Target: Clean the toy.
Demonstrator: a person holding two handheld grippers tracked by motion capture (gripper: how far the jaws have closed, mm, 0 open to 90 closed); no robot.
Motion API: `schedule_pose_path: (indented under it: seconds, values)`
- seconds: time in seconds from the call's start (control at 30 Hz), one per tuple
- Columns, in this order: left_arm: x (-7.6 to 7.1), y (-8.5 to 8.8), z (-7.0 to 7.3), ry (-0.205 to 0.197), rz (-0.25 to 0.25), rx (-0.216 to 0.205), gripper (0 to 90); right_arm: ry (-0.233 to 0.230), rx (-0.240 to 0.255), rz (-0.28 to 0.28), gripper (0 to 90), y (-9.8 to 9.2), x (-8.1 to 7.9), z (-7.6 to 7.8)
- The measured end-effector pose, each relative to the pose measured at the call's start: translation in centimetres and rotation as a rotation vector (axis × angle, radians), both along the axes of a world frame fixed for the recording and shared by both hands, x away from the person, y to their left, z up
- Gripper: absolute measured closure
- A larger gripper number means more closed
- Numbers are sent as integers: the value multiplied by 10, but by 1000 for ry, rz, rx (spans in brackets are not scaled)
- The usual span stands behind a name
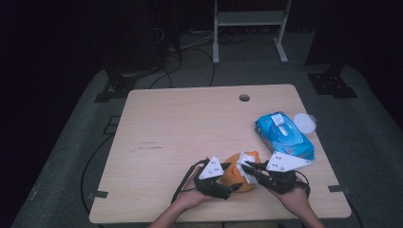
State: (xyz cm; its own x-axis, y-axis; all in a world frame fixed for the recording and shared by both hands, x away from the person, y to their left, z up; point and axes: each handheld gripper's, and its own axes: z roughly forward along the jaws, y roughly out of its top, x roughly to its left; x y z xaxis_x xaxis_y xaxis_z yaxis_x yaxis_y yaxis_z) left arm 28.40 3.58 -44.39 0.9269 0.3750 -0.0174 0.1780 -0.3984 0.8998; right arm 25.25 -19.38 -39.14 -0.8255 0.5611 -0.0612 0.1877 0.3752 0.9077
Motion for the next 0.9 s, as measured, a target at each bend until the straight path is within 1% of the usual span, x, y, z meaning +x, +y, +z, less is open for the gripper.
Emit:
schedule_pose_path:
  seconds: [0.03, 0.07, 0.13, 0.2, 0.23, 0.3, 0.33, 0.37, 0.4, 0.47, 0.5, 0.53, 0.57, 0.6, 0.63, 0.67, 0.7, 0.73, 0.77, 0.83, 0.9]
  values:
    - [-1, 1, 1, -3, 9, -5, 284, -1, 10, 24, 824, 4, -2, 0]
    - [0, 2, 1, -5, 10, -5, 299, -4, 7, 42, 824, 7, -4, 0]
    - [0, 4, 2, -3, 16, -17, 316, -27, -13, 49, 825, 12, -5, 1]
    - [1, 5, 3, -5, 21, -23, 321, -32, -18, 36, 825, 8, -3, 3]
    - [2, 6, 3, -3, 24, -28, 321, -27, -16, 22, 825, 4, -1, 3]
    - [4, 8, 1, 8, 22, -43, 309, -29, -24, -25, 825, -7, 4, 1]
    - [6, 9, 0, 8, 8, -47, 283, -21, -23, -46, 825, -13, 7, -1]
    - [7, 9, -2, 11, 6, -58, 250, -6, -11, -56, 825, -18, 10, -3]
    - [8, 8, -4, 8, 12, -59, 207, 9, 4, -63, 825, -22, 11, -5]
    - [9, 5, -7, -1, 11, -30, 124, 20, 15, -62, 825, -23, 12, -7]
    - [8, 3, -8, 2, 12, -20, 97, 23, 20, -55, 825, -21, 12, -7]
    - [7, 1, -9, -2, 12, -13, 90, 23, 20, -45, 824, -18, 11, -6]
    - [6, -1, -9, -14, 13, 3, 90, 21, 18, -35, 824, -14, 10, -6]
    - [5, -1, -8, -29, 20, 19, 101, 17, 16, -26, 823, -11, 9, -6]
    - [5, 1, -6, -41, 29, 22, 162, 15, 18, -23, 823, -8, 8, -5]
    - [5, 3, -3, -45, 35, 19, 229, 4, 16, -26, 822, -7, 6, -4]
    - [4, 6, 1, -51, 44, 5, 287, -3, 24, -26, 823, -6, 5, -2]
    - [4, 8, 6, -47, 43, -5, 327, -3, 41, -20, 823, -6, 3, 0]
    - [4, 11, 12, -39, 33, -7, 345, -7, 59, -13, 823, -6, 3, 2]
    - [4, 17, 23, -37, 18, -10, 358, -5, 102, -4, 823, -9, 4, 4]
    - [4, 20, 28, -38, 21, 7, 358, 17, 134, -8, 823, -14, 8, 3]
